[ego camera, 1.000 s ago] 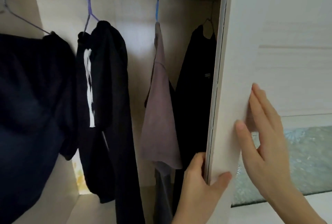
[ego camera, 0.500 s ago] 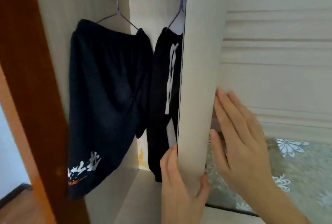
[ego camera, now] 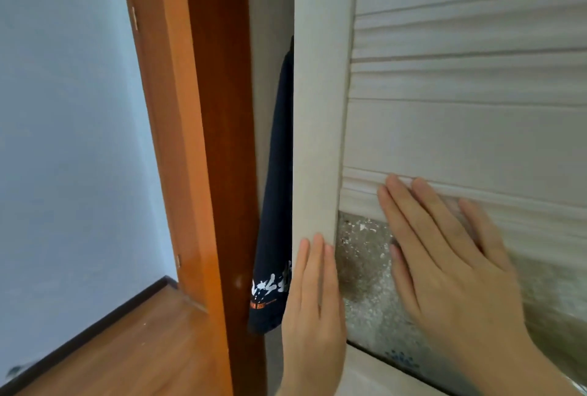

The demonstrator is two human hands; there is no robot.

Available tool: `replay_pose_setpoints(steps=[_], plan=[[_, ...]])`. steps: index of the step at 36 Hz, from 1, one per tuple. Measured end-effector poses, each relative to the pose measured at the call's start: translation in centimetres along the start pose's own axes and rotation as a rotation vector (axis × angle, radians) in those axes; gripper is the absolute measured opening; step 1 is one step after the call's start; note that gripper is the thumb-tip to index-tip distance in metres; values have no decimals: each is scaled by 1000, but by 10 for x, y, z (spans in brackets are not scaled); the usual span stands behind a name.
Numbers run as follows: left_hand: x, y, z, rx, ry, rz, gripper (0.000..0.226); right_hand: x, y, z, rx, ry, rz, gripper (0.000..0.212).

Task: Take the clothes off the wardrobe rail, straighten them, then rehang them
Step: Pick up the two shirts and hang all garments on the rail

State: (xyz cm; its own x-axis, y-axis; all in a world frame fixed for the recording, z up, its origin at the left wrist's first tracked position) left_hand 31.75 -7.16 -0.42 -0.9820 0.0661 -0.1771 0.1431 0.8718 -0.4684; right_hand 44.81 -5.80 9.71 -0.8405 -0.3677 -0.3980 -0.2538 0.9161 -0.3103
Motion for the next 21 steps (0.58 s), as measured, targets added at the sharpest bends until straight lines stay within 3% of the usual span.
replay_pose_setpoints(steps=[2,5,9,14,21], plan=[[16,4,-2,9,-34,-47,58,14,9,-9,13,-4,-3,61],[39,5,-7,-104,-64,7,68,33,18,-22,34,-3,-20,62],[63,2,-14,-175,-85,29,55,56,28,-36,63,8,-60,63],[88,2,-19,-164,-138,49,53,77,36,-52,90,7,-94,63],[102,-1,-20,-143,-82,31,47,91,40,-59,100,24,-92,60]])
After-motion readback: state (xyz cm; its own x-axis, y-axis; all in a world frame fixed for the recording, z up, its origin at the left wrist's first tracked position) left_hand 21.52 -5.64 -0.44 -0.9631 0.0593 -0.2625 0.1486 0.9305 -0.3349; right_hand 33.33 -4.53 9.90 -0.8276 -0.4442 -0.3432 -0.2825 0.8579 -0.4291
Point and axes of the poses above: each hand's wrist, its own z-axis away from the middle knuckle, its own y-axis out of the palm, x = y × z, the point moved 3 cm from there along -z, towards the middle knuckle
